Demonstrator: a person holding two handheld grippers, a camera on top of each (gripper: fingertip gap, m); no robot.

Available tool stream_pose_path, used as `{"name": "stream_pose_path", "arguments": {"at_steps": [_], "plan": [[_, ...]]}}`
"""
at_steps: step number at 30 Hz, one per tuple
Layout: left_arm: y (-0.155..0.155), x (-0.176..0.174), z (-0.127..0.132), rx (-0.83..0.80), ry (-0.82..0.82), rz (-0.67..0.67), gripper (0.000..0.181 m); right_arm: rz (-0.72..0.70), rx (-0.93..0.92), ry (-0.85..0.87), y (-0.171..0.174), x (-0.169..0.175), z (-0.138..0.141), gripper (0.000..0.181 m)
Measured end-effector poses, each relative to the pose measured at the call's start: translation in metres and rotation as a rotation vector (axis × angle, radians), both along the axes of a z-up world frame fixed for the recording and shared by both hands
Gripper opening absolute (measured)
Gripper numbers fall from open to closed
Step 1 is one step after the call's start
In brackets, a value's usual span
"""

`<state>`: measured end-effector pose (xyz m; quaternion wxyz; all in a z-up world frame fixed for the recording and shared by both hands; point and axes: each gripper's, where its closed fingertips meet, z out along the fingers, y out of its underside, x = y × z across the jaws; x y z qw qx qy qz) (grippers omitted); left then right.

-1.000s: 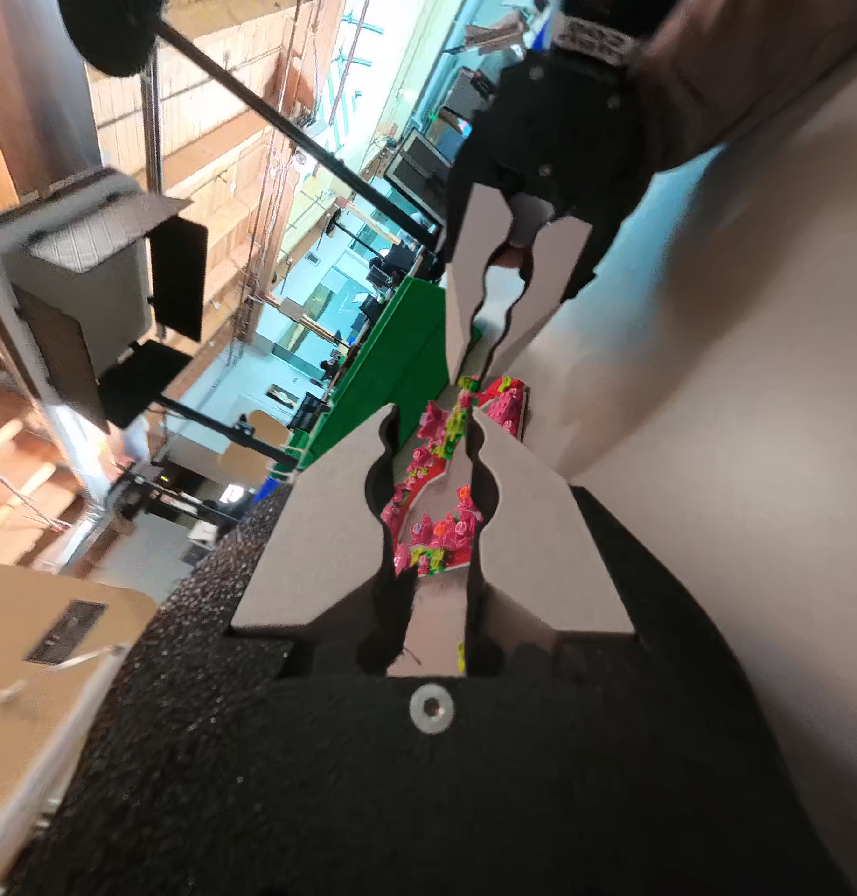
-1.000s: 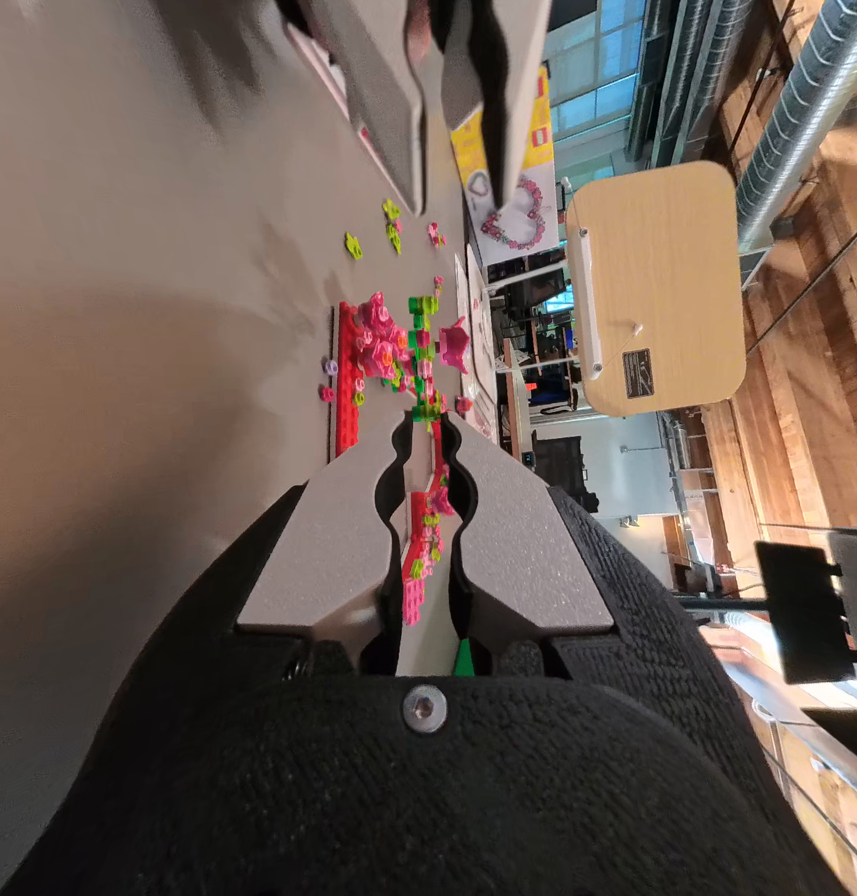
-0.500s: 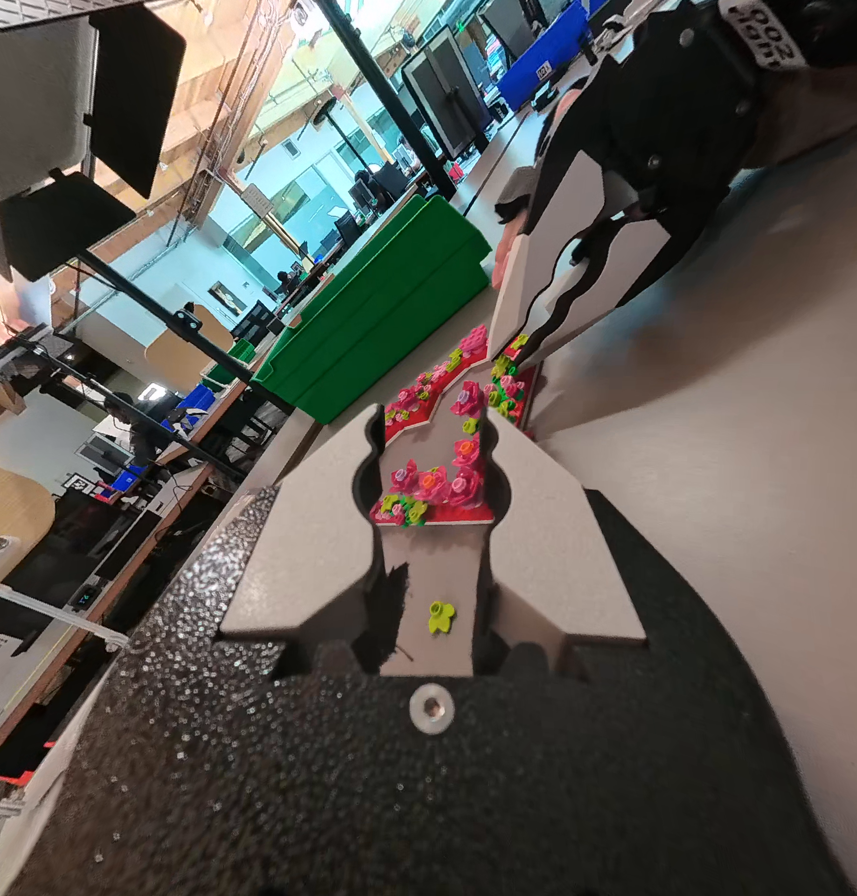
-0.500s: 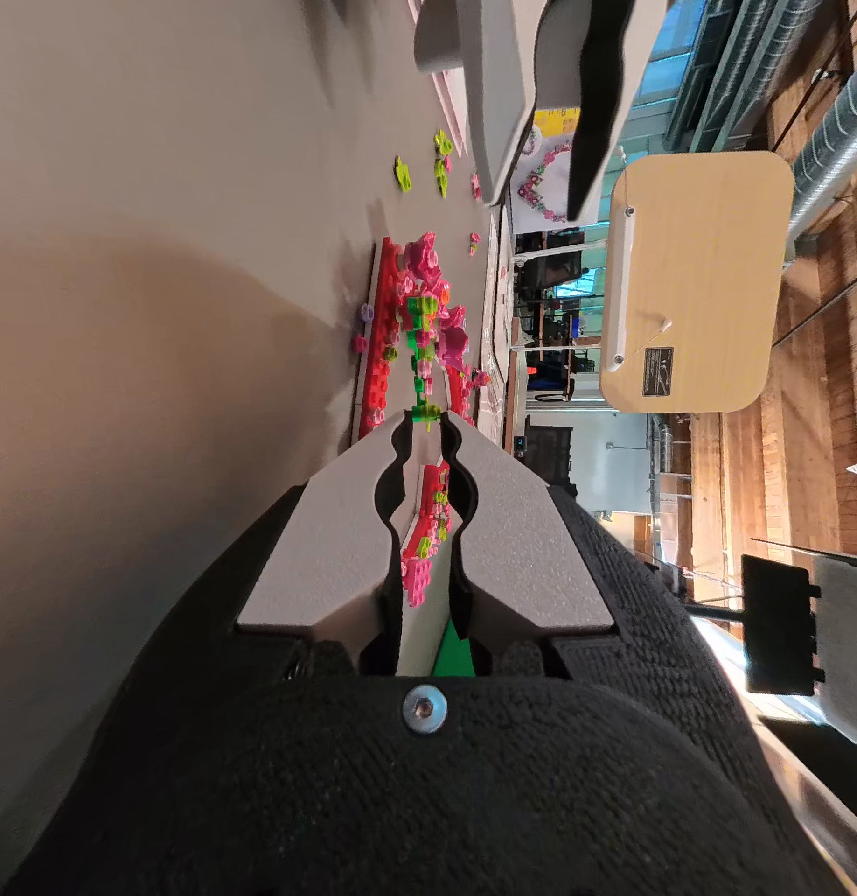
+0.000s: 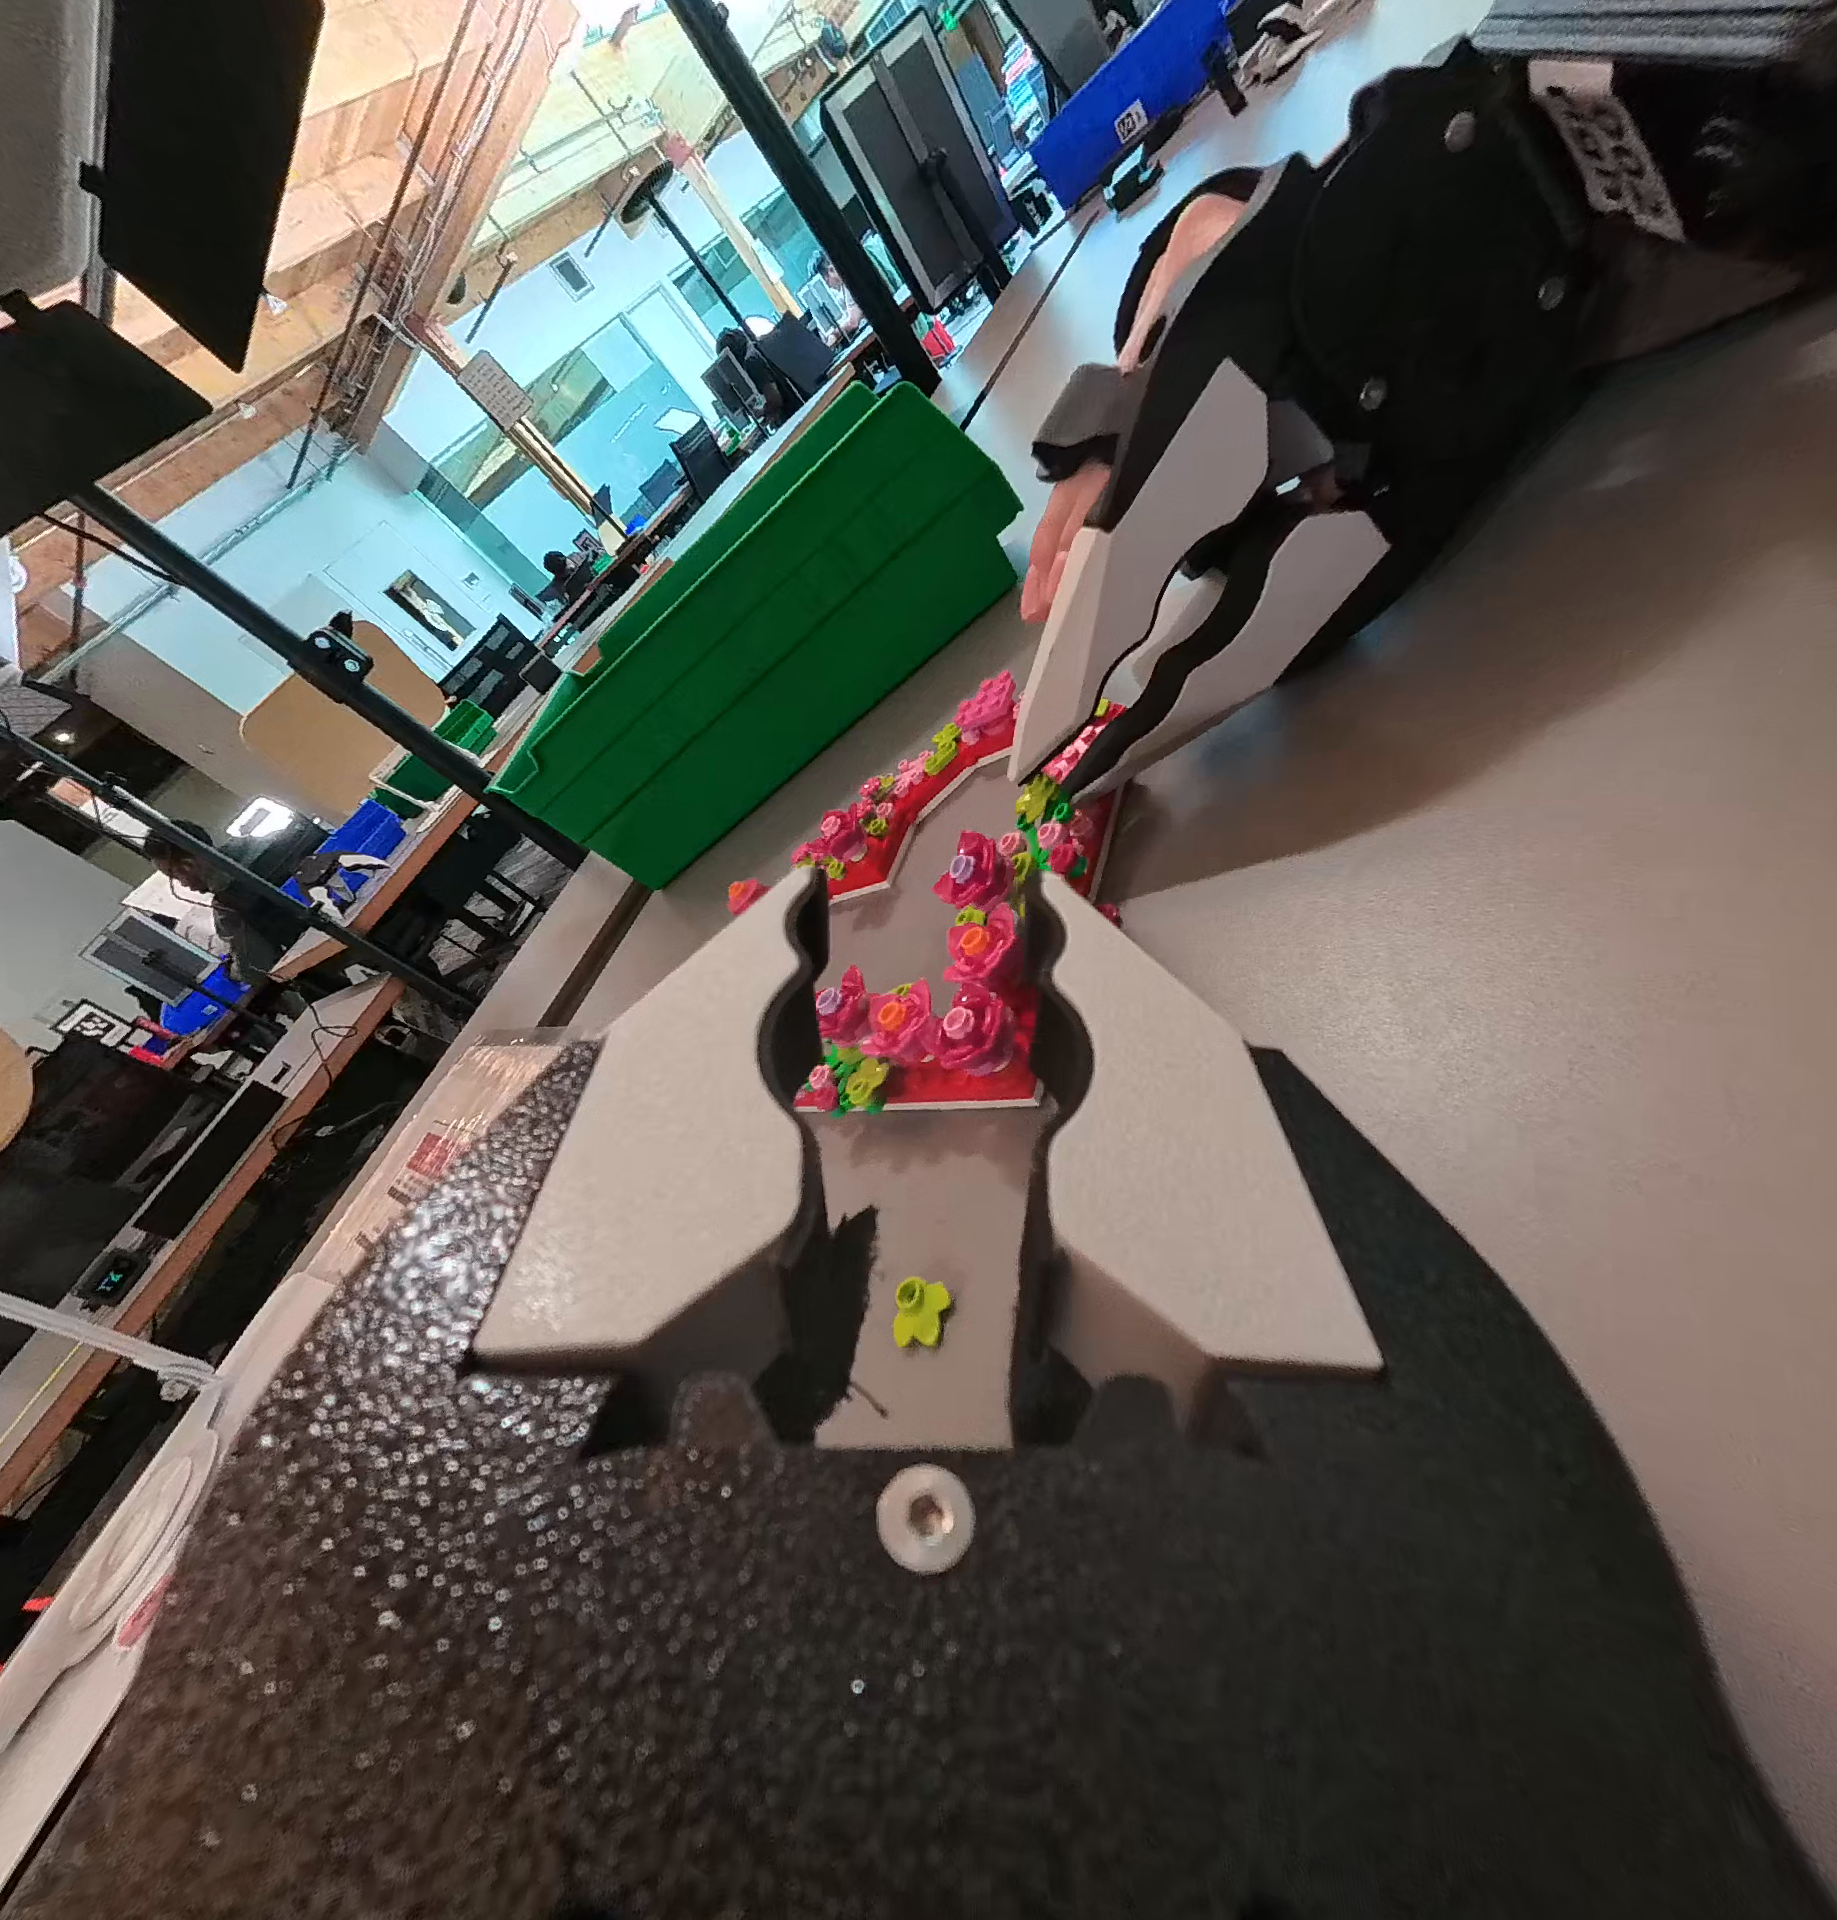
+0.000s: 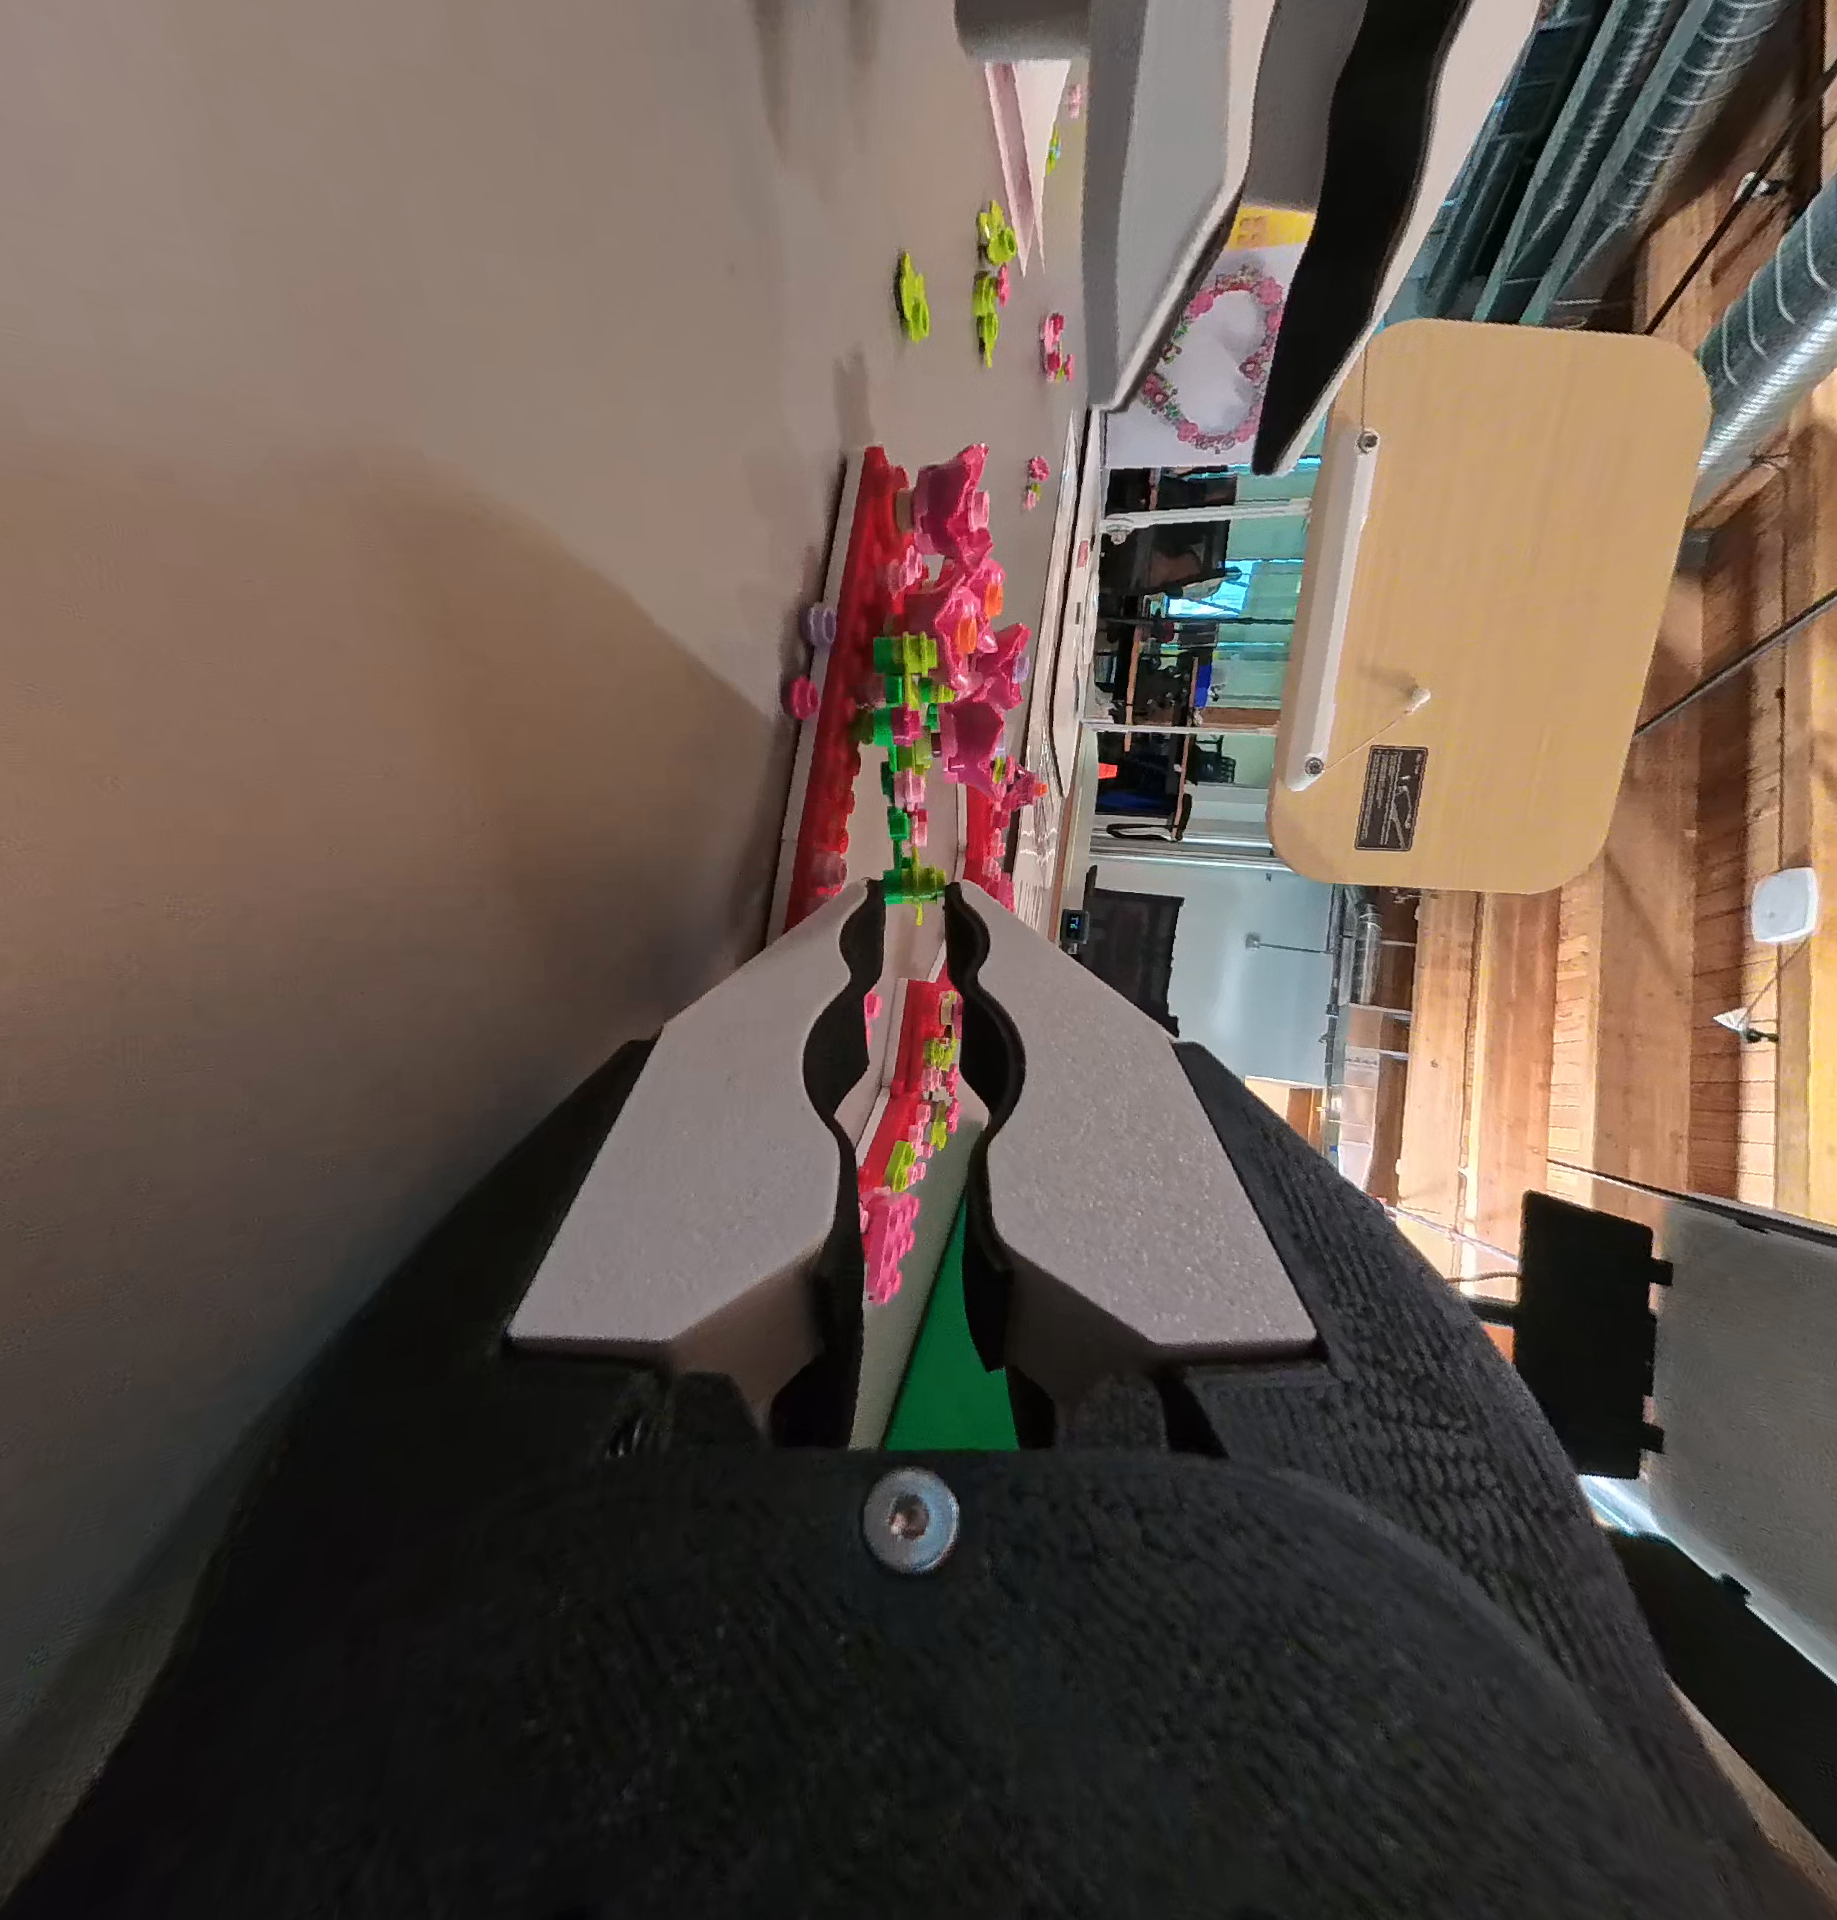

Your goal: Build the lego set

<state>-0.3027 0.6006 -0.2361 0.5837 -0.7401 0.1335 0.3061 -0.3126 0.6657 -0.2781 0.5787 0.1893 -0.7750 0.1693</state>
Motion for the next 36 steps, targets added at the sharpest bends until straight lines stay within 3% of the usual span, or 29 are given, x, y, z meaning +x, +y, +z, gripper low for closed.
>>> {"name": "stream_pose_path", "arguments": {"at_steps": [15,24,30,36], "plan": [[0.034,0.006,-0.011,-0.173,0.099,-0.031,0.055,-0.001,-0.041,0.009,0.001,0.001,0.008,0.009],[0.042,-0.007,-0.008,-0.242,-0.475,-0.201,0.046,0.006,-0.074,0.032,0.002,0.004,0.017,0.009],[0.042,-0.004,-0.018,-0.385,-0.536,-0.317,0.04,0.029,-0.044,0.024,-0.003,0.006,0.011,0.009],[0.044,-0.022,-0.002,-0.344,-0.616,-0.321,0.037,0.028,-0.027,0.001,-0.002,0.007,0.006,0.009]]}}
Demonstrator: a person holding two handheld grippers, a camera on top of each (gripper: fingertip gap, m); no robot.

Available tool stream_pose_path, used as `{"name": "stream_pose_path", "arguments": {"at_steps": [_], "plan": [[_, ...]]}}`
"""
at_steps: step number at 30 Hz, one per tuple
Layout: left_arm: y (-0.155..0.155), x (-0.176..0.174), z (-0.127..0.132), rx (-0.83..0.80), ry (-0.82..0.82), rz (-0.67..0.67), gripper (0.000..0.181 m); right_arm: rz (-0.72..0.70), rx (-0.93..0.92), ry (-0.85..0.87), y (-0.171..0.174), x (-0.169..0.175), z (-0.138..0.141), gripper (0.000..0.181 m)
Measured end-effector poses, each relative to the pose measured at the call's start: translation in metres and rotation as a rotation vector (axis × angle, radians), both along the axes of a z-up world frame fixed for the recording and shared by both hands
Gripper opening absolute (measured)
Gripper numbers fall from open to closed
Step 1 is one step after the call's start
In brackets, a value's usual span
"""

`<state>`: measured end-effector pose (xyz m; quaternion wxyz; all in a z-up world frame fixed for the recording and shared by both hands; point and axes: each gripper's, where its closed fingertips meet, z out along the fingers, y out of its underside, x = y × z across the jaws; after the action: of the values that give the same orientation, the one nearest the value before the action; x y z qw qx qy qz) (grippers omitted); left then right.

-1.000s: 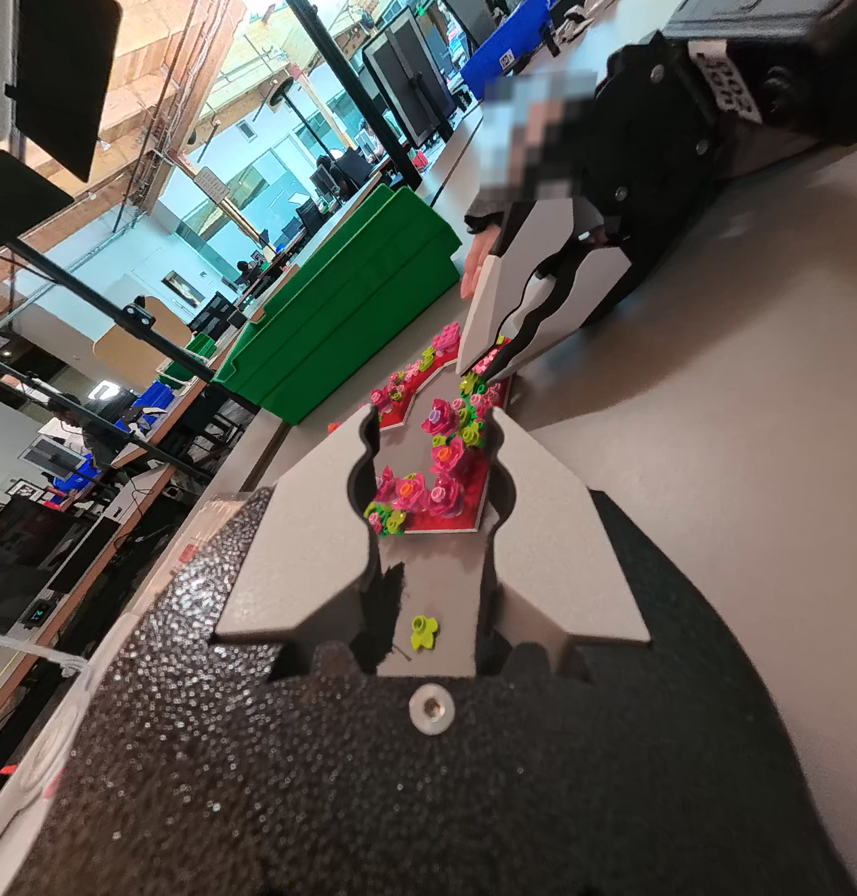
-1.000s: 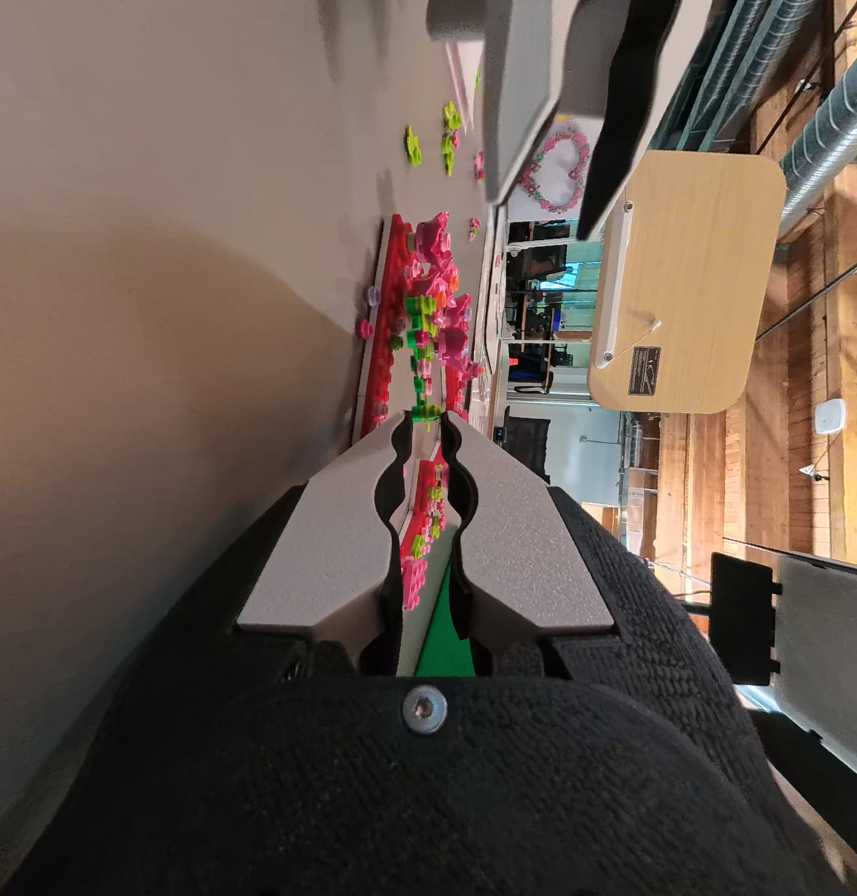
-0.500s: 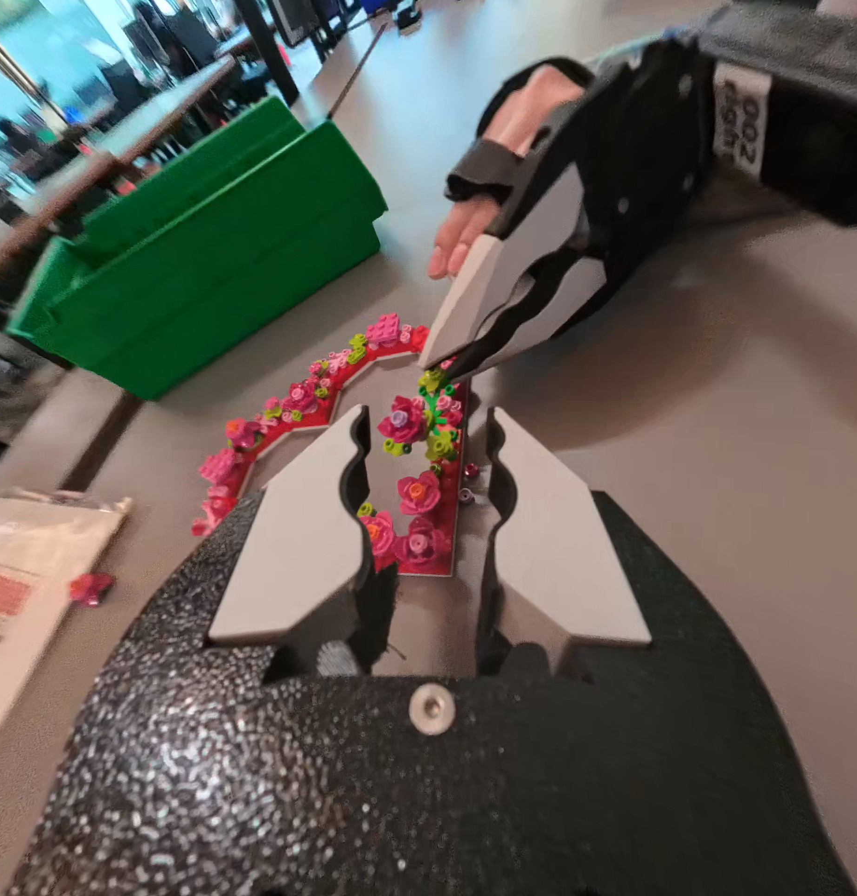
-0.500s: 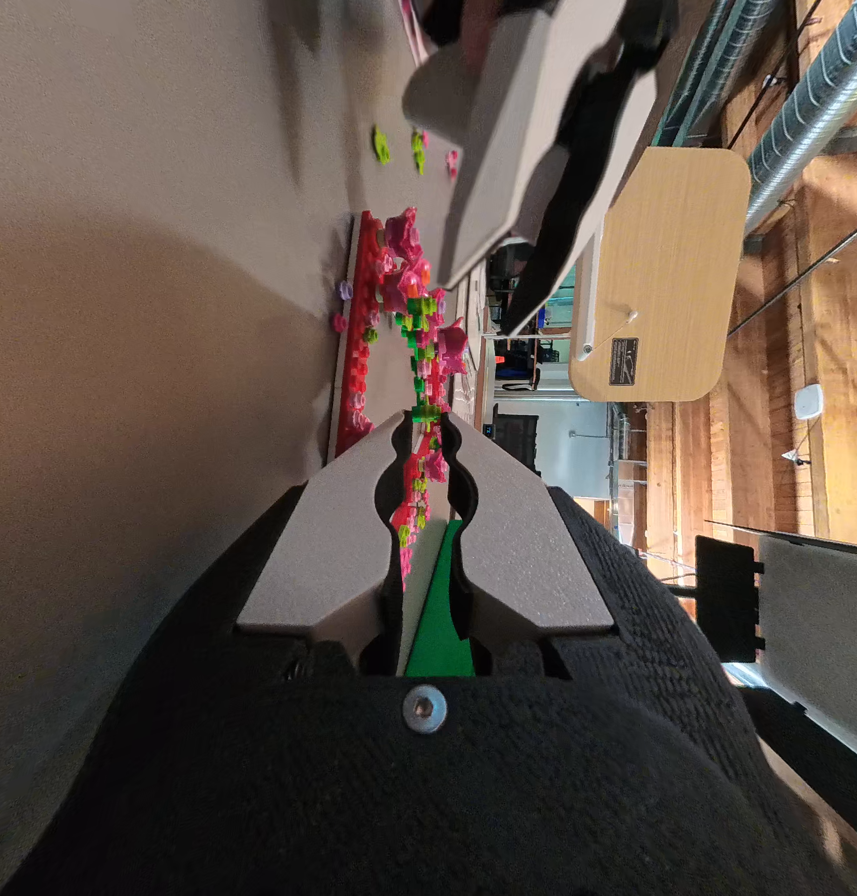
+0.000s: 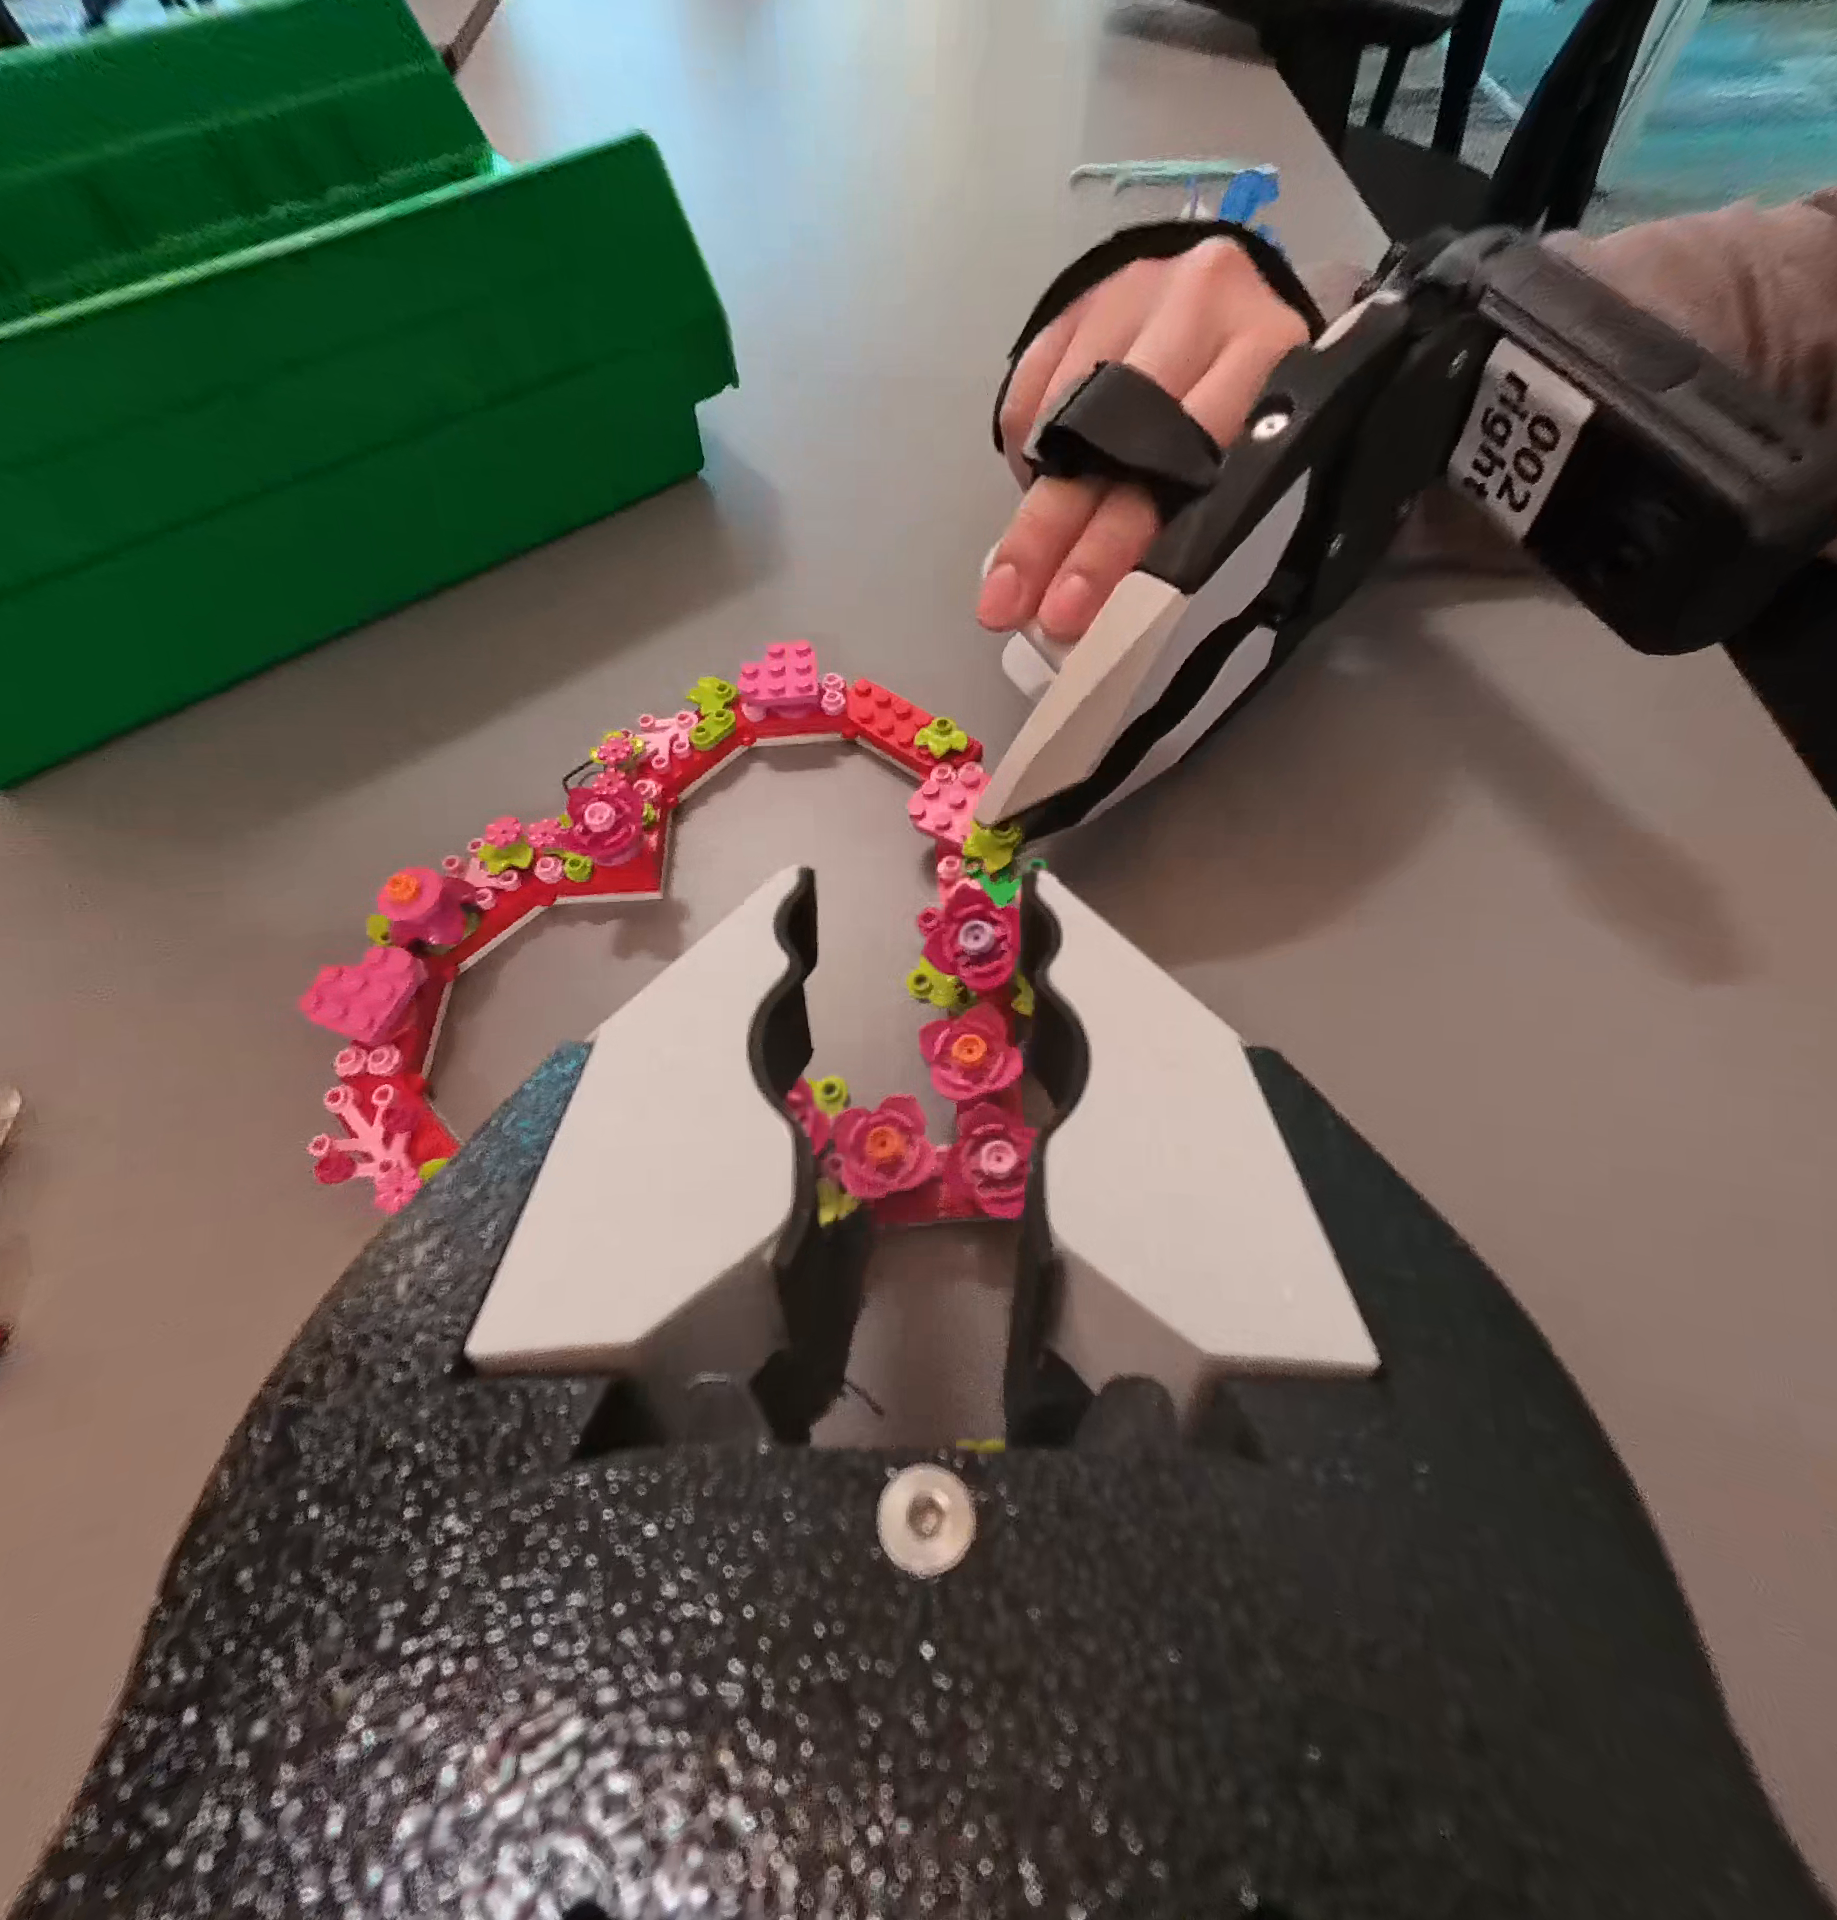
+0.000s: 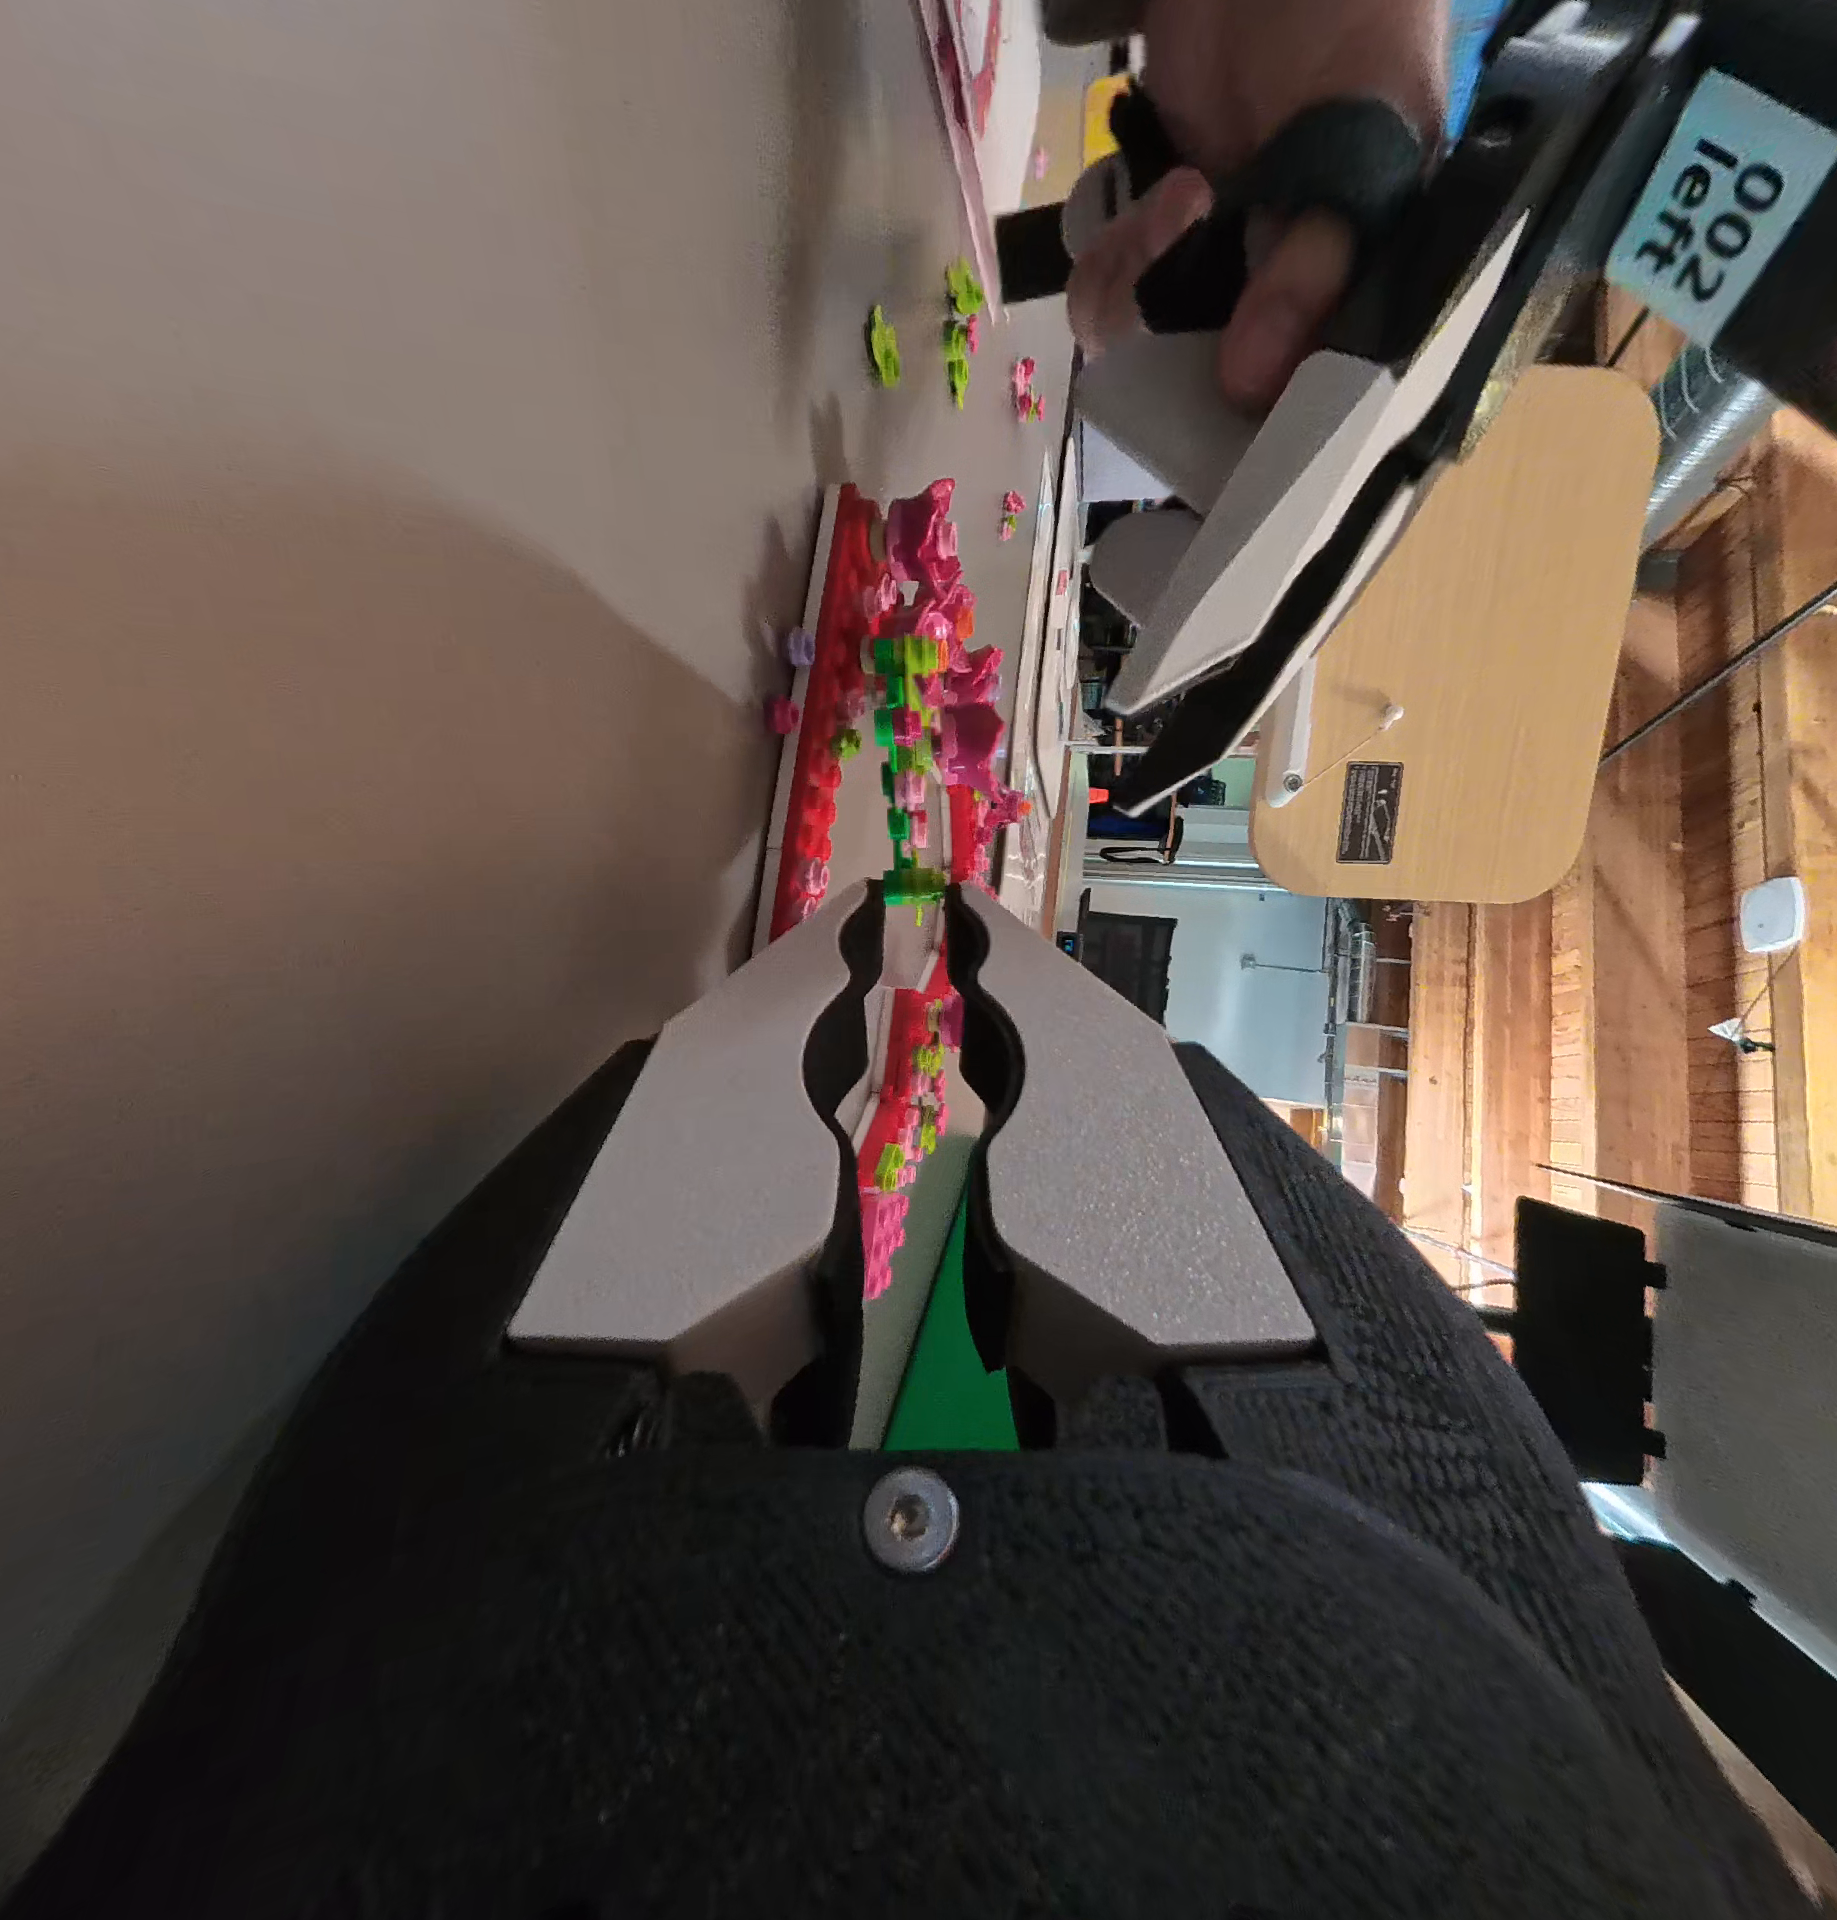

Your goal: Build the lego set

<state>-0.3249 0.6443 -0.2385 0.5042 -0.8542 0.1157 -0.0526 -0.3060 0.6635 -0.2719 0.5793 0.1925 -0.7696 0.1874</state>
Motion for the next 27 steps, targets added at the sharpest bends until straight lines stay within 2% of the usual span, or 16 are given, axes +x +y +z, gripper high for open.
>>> {"name": "stream_pose_path", "arguments": {"at_steps": [8,11,21,27], "plan": [[0.004,0.005,-0.025,-0.154,0.025,-0.074,0.036,0.007,0.007,-0.014,-0.003,0.001,-0.005,0.009],[0.004,0.006,-0.026,-0.159,0.0,-0.091,0.031,0.007,-0.005,-0.02,-0.003,0.0,-0.006,0.009],[0.001,0.007,-0.021,-0.145,-0.086,-0.095,0.032,0.009,-0.009,-0.031,-0.004,0.001,-0.008,0.009],[0.001,0.01,-0.033,-0.19,-0.062,-0.106,0.034,0.009,0.001,-0.026,-0.004,0.001,-0.009,0.009]]}}
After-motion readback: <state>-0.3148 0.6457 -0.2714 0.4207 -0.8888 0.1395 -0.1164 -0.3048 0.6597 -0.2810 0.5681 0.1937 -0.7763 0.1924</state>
